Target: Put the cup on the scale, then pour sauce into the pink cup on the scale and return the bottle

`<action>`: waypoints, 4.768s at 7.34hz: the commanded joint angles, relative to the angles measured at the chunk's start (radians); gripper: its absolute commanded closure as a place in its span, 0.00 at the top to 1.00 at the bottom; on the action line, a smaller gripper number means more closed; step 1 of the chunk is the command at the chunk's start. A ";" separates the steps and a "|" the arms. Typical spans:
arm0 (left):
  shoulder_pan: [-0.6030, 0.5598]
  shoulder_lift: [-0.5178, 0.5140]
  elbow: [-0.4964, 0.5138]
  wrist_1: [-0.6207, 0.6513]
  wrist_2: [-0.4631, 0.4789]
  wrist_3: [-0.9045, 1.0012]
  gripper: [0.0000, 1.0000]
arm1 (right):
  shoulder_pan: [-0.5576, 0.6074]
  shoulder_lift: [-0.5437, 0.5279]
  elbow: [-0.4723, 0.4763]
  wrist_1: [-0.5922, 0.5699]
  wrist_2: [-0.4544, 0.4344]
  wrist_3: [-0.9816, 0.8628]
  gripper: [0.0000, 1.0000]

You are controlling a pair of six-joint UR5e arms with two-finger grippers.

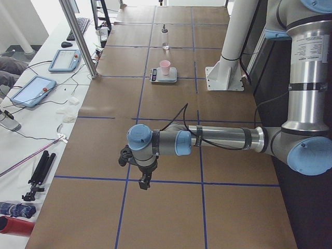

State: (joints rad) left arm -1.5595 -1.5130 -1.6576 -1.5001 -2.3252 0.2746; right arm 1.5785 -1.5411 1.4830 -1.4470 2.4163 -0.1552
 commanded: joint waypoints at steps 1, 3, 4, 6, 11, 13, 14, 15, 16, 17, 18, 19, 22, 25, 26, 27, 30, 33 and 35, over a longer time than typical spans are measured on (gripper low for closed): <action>-0.001 0.002 -0.002 0.001 -0.005 0.000 1.00 | 0.002 0.004 0.011 0.000 0.009 0.069 1.00; -0.001 0.000 -0.002 0.003 -0.005 0.000 1.00 | 0.002 -0.007 0.051 -0.003 0.012 0.109 1.00; -0.001 0.000 -0.002 0.003 -0.005 -0.002 1.00 | 0.002 -0.011 0.065 -0.003 0.001 0.111 1.00; -0.001 0.000 -0.010 0.003 -0.005 -0.002 1.00 | 0.000 -0.014 0.069 -0.009 0.000 0.120 1.00; -0.004 -0.015 -0.014 0.005 -0.006 -0.117 1.00 | -0.018 -0.004 0.072 -0.039 0.000 0.189 1.00; -0.004 -0.021 -0.020 0.000 -0.006 -0.215 1.00 | -0.020 -0.005 0.072 -0.039 0.000 0.189 1.00; -0.004 -0.023 -0.021 0.000 -0.008 -0.212 1.00 | -0.023 -0.004 0.072 -0.039 0.000 0.189 1.00; -0.004 -0.024 -0.021 -0.003 -0.008 -0.207 1.00 | -0.025 -0.004 0.072 -0.039 0.000 0.189 1.00; -0.004 -0.021 -0.019 -0.052 -0.008 -0.209 1.00 | -0.025 -0.002 0.072 -0.038 0.000 0.189 1.00; -0.004 -0.021 -0.021 -0.078 -0.008 -0.212 1.00 | -0.025 -0.002 0.072 -0.036 -0.002 0.189 1.00; -0.007 -0.021 -0.021 -0.092 -0.008 -0.209 1.00 | -0.025 -0.002 0.072 -0.035 -0.002 0.189 1.00; -0.013 -0.019 -0.019 -0.132 -0.008 -0.209 1.00 | -0.025 -0.002 0.072 -0.033 -0.002 0.189 1.00; -0.013 -0.021 -0.014 -0.149 -0.006 -0.213 1.00 | -0.025 0.001 0.074 -0.032 -0.002 0.189 1.00; -0.013 -0.021 -0.017 -0.157 -0.006 -0.218 1.00 | -0.025 0.001 0.072 -0.032 -0.002 0.189 1.00; -0.013 -0.021 -0.016 -0.157 -0.006 -0.218 1.00 | -0.025 0.001 0.072 -0.032 -0.003 0.187 1.00; -0.013 -0.021 -0.016 -0.157 -0.006 -0.218 1.00 | -0.025 -0.001 0.071 -0.032 -0.003 0.187 1.00; -0.013 -0.021 -0.014 -0.157 -0.005 -0.219 1.00 | -0.025 -0.001 0.071 -0.032 -0.003 0.187 1.00; -0.014 -0.019 -0.016 -0.187 -0.005 -0.271 1.00 | -0.025 -0.002 0.071 -0.032 -0.002 0.187 1.00; -0.014 -0.018 -0.010 -0.195 -0.005 -0.279 1.00 | -0.025 -0.005 0.069 -0.032 -0.003 0.187 1.00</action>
State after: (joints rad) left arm -1.5738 -1.5315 -1.6702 -1.6899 -2.3302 0.0045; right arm 1.5539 -1.5444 1.5535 -1.4788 2.4133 0.0322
